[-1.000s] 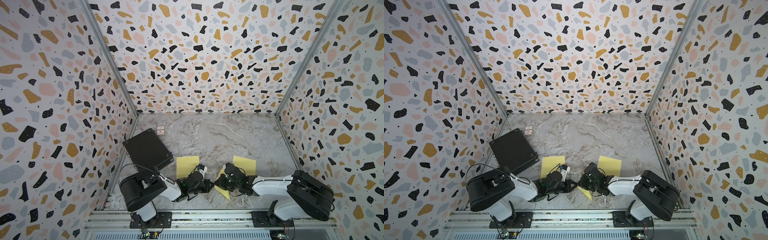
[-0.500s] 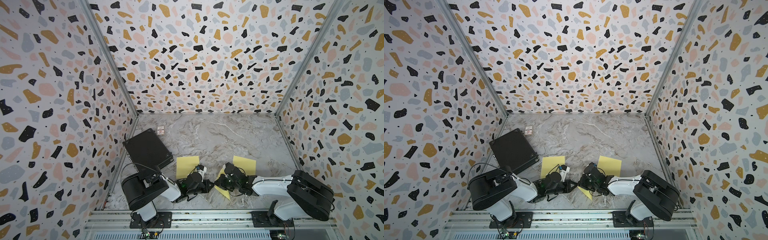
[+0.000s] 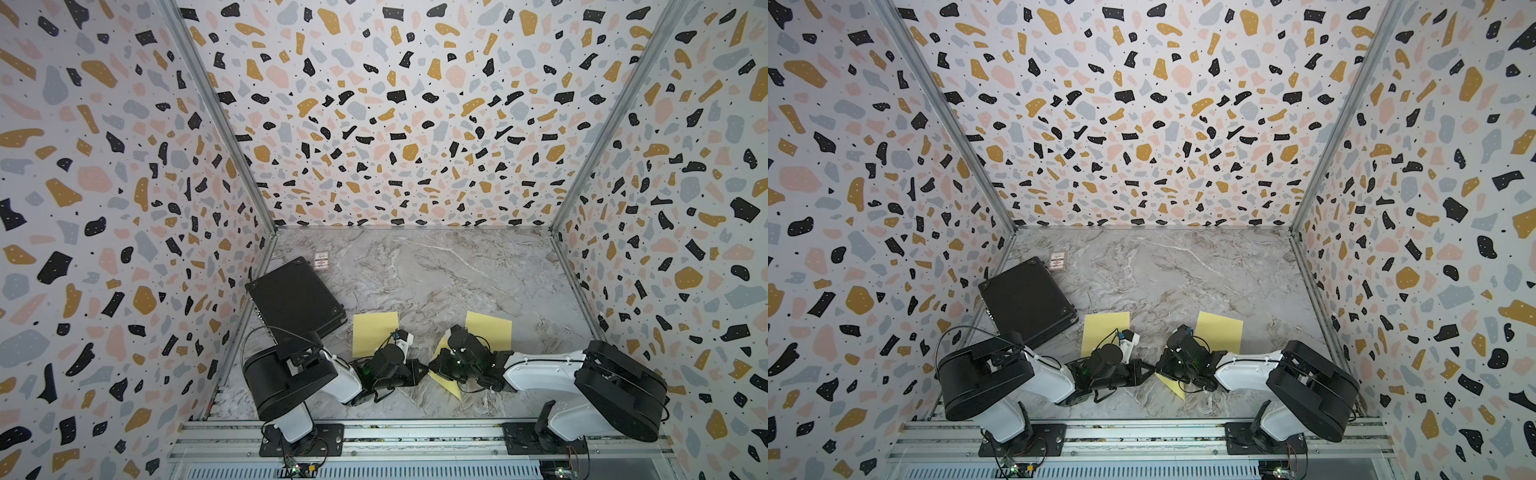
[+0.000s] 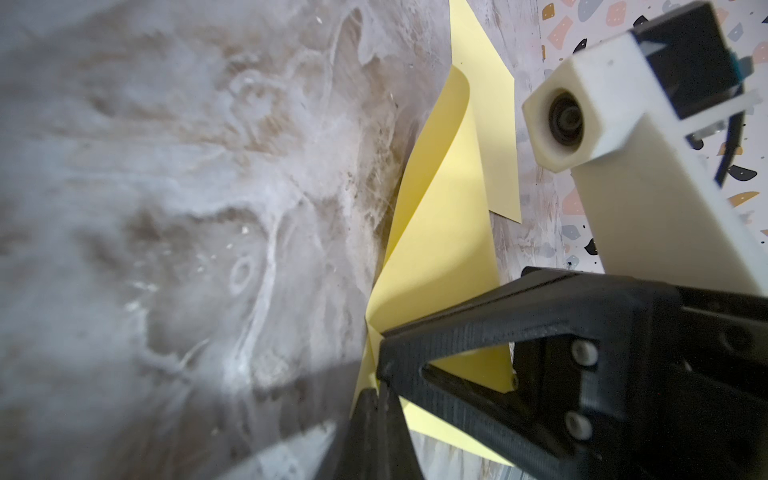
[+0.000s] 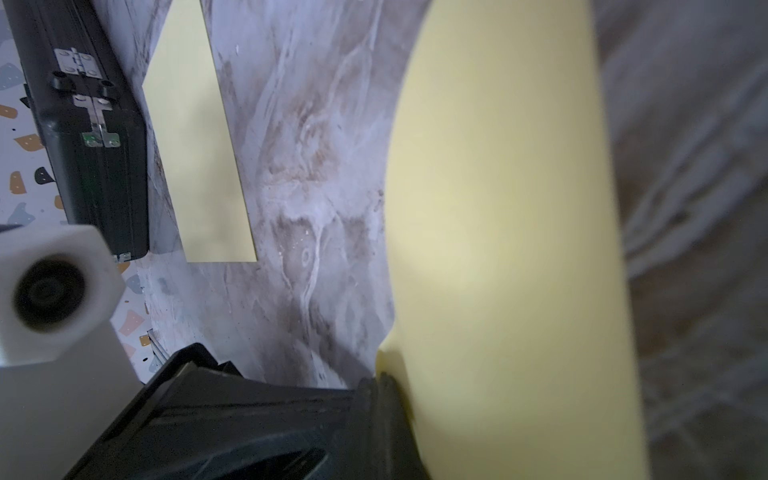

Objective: Fold the square paper diagonally
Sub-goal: Fold the paper at the center of the board.

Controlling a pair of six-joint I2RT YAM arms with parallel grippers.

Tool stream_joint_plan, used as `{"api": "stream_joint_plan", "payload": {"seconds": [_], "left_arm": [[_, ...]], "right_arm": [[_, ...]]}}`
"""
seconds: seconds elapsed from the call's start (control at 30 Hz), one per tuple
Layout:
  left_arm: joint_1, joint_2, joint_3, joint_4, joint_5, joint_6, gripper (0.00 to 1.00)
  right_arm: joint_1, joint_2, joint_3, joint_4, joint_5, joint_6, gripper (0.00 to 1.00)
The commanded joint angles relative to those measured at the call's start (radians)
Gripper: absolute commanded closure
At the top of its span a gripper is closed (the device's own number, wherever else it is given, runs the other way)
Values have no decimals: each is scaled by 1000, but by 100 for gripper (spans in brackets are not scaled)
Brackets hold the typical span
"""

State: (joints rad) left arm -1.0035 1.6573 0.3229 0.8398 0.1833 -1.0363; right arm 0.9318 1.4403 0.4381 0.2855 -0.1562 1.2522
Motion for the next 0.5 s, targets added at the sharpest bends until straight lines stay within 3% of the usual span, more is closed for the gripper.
{"api": "stream_joint_plan", "payload": {"seconds": [0.0,0.47], "left_arm": [[3,30,-28,-96,-2,7,100],[3,25,-25,-106,-4,9,100]], "right_arm": [[3,-12,29,-42,30,-12,100],[3,-6,28,-38,21,-12,100]]}}
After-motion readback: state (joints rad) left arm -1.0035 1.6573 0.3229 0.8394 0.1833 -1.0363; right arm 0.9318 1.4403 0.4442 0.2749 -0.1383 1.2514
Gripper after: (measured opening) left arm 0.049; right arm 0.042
